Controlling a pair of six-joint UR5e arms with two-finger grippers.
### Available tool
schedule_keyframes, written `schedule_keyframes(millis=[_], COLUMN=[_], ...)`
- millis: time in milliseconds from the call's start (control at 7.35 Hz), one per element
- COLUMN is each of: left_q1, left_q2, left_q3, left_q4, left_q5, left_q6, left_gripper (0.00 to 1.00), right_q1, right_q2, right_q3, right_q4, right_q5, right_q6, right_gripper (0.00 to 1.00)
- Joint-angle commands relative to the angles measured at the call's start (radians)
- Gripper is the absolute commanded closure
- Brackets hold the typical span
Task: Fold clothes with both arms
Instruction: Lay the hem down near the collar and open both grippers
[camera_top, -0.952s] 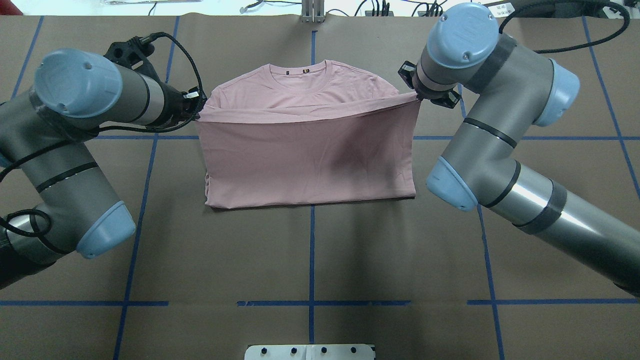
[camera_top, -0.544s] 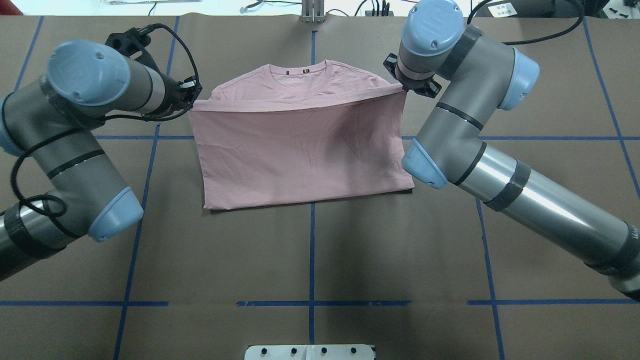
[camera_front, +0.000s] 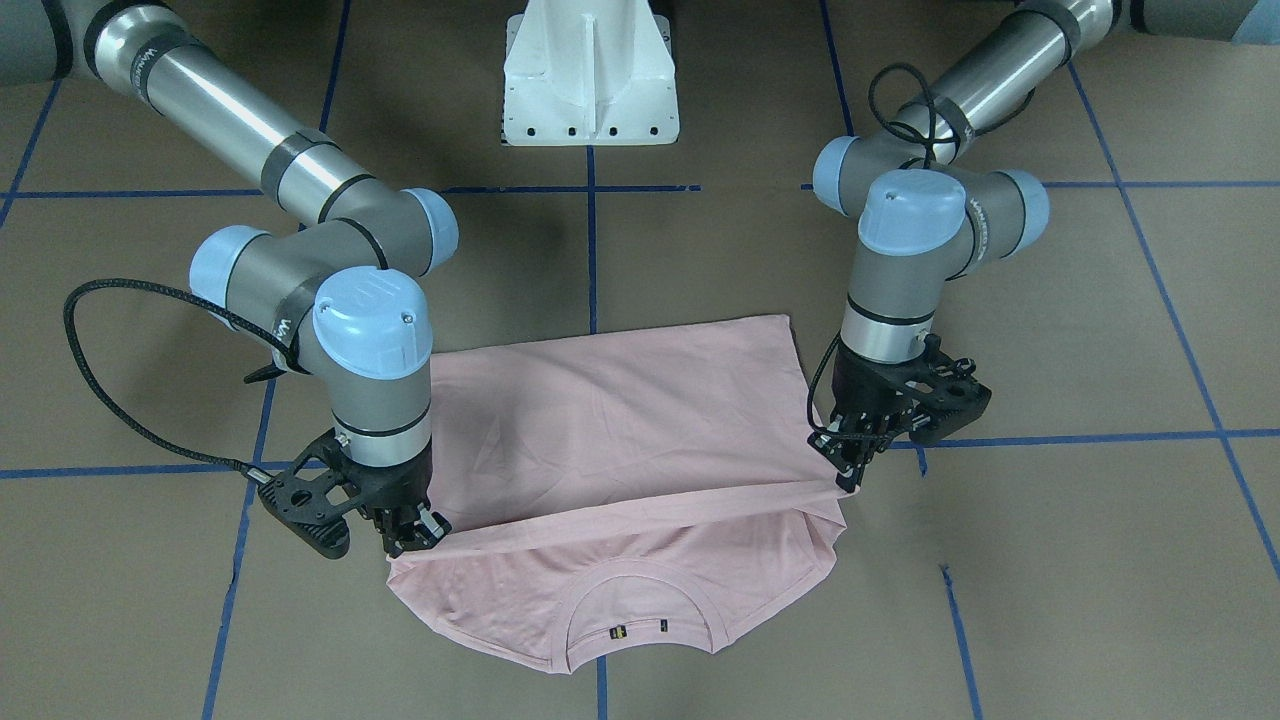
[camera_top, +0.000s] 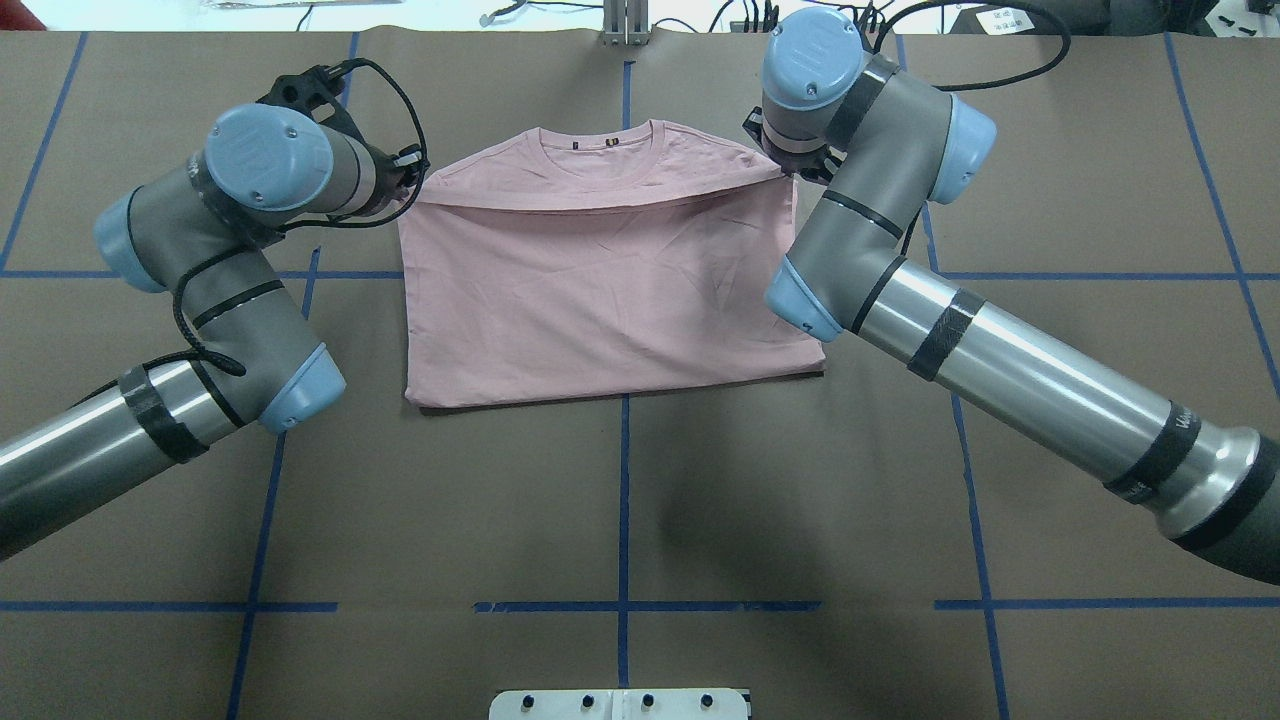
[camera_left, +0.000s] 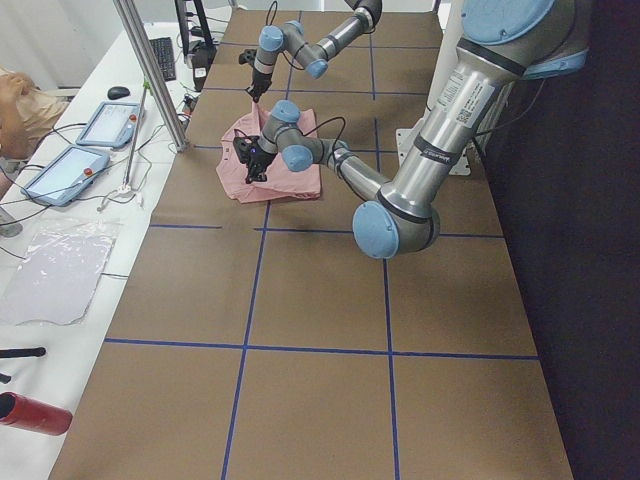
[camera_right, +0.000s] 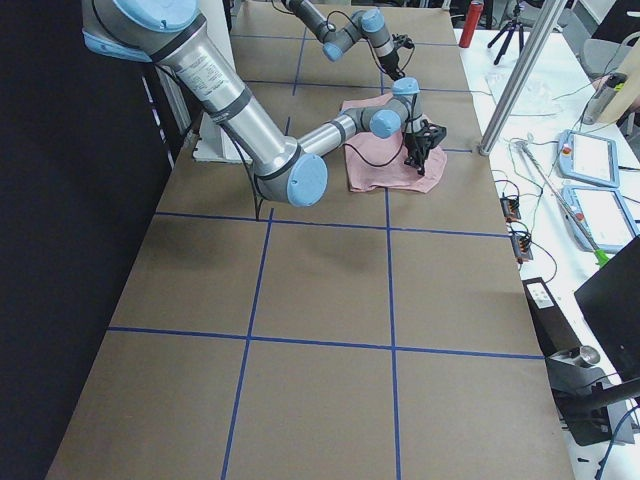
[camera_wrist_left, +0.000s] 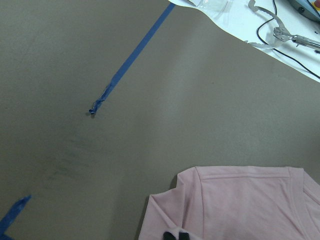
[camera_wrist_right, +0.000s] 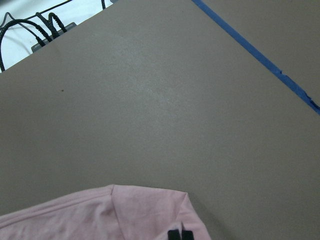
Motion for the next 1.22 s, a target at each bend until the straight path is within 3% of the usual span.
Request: schedule_keyframes(millis=[0, 408, 816, 952, 1088], left_q1=[0.000, -0.001, 0.000, -0.001, -0.004], left_q2=[-0.032, -0.036, -0.036, -0.036, -0.032], left_q3=[0.123, 0.130, 0.130, 0.148, 0.150], left_q4=[-0.108, -0.113, -0.118, -0.137, -0.157], left_q5=[0.038, 0.038, 0.036, 0.035, 0.033], left_q6=[0.000, -0.002, -0.005, -0.005, -0.007], left_gripper=[1.00, 1.00, 0.92, 0.86, 0.78], right_q1=[0.000, -0.001, -0.003, -0.003, -0.003], right_q2=[0.004, 0.013, 0.017, 0.017, 0.017], right_q3=[-0.038, -0.044, -0.070, -0.085, -0.107], right_q4=[0.023, 0.023, 0.023, 0.107, 0.138], right_q5=[-0.017, -0.017, -0.023, -0.028, -0.028], right_q6=[-0.003, -0.003, -0.005, -0.003, -0.003], right_gripper=[1.00, 1.00, 1.00, 1.00, 0.79])
